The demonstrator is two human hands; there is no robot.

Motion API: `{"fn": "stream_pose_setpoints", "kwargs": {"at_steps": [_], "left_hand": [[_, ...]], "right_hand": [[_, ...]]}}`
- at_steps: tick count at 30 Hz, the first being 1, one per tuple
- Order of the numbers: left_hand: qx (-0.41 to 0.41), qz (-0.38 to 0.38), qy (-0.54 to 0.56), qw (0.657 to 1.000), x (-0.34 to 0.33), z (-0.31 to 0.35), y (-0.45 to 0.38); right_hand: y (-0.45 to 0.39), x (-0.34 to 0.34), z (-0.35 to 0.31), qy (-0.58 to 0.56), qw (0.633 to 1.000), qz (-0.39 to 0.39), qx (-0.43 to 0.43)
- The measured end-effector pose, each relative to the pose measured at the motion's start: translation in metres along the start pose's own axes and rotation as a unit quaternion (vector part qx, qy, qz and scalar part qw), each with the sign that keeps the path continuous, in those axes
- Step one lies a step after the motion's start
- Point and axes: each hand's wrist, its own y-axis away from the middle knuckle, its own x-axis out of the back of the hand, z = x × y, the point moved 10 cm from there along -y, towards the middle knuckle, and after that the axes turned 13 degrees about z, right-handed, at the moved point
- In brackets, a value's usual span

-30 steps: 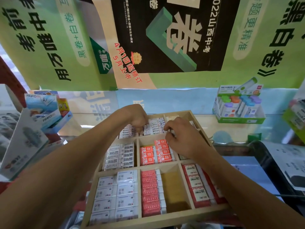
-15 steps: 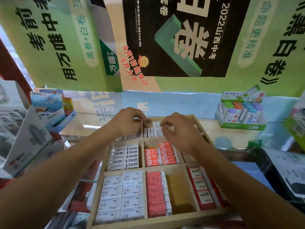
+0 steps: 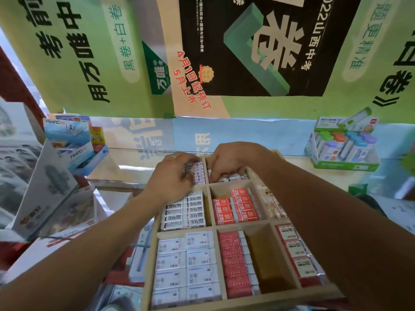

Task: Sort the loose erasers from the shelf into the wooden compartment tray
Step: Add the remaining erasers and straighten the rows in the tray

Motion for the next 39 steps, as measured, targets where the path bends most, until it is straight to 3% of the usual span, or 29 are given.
{"fn": "stream_pose_setpoints", "kwargs": {"at_steps": [7, 39], "left_hand": [[-0.015, -0.006, -0.019, 1.0, 0.0, 0.003, 0.003], [-0.028, -0.008, -0.03, 0.999, 0.0, 0.004, 0.003]], "right_hand": [[-0.009, -0.006, -0.008, 0.052, 0.998, -0.019, -0.019], [-0.017, -0.007, -0.001, 0.088, 0.995, -0.04, -0.02]]}}
